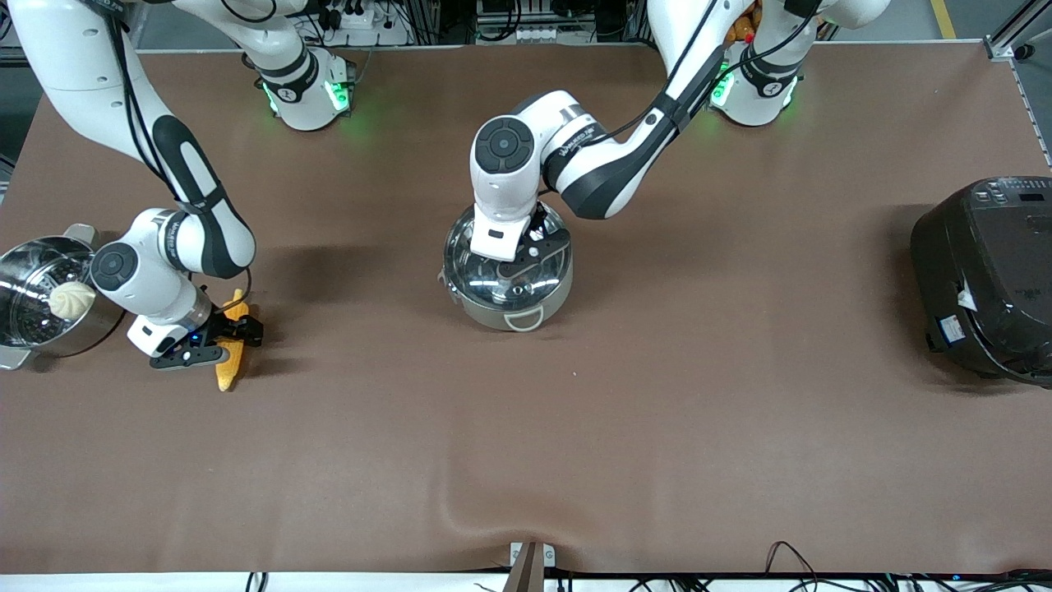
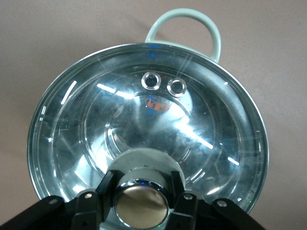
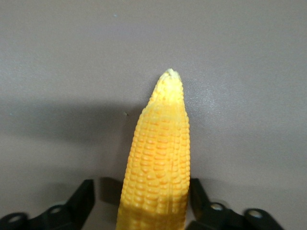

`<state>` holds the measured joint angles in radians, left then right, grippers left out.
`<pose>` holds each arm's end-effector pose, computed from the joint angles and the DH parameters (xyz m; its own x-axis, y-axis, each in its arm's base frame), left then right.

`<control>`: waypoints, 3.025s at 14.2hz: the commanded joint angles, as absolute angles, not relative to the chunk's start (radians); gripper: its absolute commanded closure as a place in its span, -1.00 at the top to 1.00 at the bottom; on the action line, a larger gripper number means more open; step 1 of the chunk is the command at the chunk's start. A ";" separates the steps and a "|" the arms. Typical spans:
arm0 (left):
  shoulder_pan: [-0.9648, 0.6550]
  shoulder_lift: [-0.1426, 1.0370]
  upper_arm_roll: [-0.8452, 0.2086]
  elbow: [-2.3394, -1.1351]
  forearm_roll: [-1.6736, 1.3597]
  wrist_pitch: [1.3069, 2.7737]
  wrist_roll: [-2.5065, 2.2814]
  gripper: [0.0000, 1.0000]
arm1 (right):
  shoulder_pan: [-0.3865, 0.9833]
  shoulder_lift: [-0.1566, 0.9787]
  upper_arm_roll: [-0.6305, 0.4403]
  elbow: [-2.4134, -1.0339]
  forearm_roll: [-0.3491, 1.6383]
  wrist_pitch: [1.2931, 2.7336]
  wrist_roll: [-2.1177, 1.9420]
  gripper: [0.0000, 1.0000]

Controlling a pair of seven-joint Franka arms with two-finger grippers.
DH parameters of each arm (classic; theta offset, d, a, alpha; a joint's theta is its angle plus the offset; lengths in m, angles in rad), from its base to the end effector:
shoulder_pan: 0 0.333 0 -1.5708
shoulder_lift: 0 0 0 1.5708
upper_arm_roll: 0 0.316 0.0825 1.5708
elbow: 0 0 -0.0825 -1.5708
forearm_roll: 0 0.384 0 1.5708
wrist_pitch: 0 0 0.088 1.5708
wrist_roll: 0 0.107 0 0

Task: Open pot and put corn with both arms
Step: 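Grasp the lid knob with the left gripper while the right gripper grasps the corn, then lift the glass lid off the pot with the left gripper, then lower the lid onto the table while the right gripper carries corn to pot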

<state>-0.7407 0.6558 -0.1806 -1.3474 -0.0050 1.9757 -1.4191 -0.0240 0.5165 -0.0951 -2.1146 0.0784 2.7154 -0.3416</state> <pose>0.4609 -0.5613 0.3435 0.8541 0.5071 -0.1157 0.5103 -0.8600 -0.0022 0.5799 -0.0725 0.1745 0.9827 0.1671 0.0801 0.1645 -0.9857 0.0374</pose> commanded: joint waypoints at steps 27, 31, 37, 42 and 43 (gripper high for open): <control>0.078 0.172 -0.184 -2.333 0.011 2.451 -0.362 -1.00 | 0.232 0.314 0.105 -1.575 0.190 1.818 0.364 -0.34; 0.100 0.233 -0.184 -2.362 0.011 2.532 -0.327 -1.00 | 0.255 0.328 0.273 -1.574 0.013 1.865 0.587 -0.27; 0.127 0.314 -0.184 -2.359 0.012 2.609 -0.288 -0.96 | 0.328 0.373 0.321 -1.585 -0.017 1.954 0.776 -0.33; 0.127 0.258 -0.183 -2.336 0.014 2.599 -0.275 1.00 | 0.425 0.425 0.322 -1.612 -0.028 2.064 0.894 -0.33; 0.132 0.218 -0.181 -2.330 0.014 2.591 -0.269 1.00 | 0.431 0.429 0.322 -1.629 -0.029 2.080 0.894 -0.33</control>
